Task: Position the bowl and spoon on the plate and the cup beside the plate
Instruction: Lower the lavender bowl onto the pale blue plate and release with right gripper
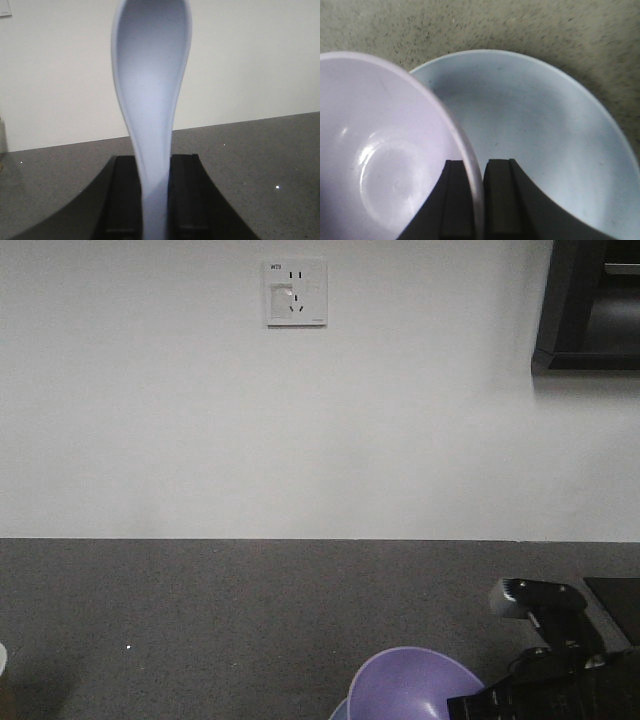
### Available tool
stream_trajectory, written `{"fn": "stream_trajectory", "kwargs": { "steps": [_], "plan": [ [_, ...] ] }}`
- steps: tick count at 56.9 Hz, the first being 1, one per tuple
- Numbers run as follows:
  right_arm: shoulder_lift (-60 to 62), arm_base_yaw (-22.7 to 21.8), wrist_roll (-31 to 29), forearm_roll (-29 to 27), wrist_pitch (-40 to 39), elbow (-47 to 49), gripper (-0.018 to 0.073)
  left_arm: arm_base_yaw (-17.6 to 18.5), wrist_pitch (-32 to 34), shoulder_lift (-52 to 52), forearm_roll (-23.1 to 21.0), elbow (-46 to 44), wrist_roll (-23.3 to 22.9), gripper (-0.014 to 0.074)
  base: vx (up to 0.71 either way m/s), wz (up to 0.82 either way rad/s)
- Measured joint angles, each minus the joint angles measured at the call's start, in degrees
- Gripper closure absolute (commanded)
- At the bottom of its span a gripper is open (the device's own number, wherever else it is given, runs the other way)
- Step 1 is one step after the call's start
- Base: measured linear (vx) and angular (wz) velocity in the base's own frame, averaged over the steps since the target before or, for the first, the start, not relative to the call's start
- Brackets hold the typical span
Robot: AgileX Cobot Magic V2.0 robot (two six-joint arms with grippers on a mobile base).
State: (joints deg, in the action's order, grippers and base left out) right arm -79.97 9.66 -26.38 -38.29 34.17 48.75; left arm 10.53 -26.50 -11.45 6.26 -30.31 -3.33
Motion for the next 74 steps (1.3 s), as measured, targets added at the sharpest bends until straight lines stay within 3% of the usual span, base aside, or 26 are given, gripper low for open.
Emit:
{"fn": "stream_trajectory", "kwargs": {
  "steps": [23,30,45,55,65,74],
  "plan": [
    [-6.16,0.53,0.46,0.67,-4.25,0.02,0.0516,0.00,-2.16,0.00,0.00,0.00,-0.02,0.0603,0.00,0.00],
    [-6.16,0.53,0.22,1.06,-4.64,0.02,0.0423,0.00,-2.80,0.00,0.00,0.00,-0.08,0.0603,0.00,0.00],
    [-6.16,0.53,0.14,1.27,-5.15,0.06,0.0085,0.00,-3.02,0.00,0.00,0.00,-0.13,0.0603,0.00,0.00],
    [-6.16,0.53,0.09,1.27,-5.15,0.90,-0.0060,0.00,-3.02,0.00,0.00,0.00,-0.13,0.0603,0.00,0.00],
    [-4.33,0.53,0.09,2.23,-3.53,3.67,-0.0051,0.00,-3.02,0.00,0.00,0.00,-0.13,0.0603,0.00,0.00],
    [1.62,0.53,0.32,5.37,-1.79,6.39,0.0094,0.00,-3.23,0.00,0.00,0.00,-0.13,0.0603,0.00,0.00]
  ]
}}
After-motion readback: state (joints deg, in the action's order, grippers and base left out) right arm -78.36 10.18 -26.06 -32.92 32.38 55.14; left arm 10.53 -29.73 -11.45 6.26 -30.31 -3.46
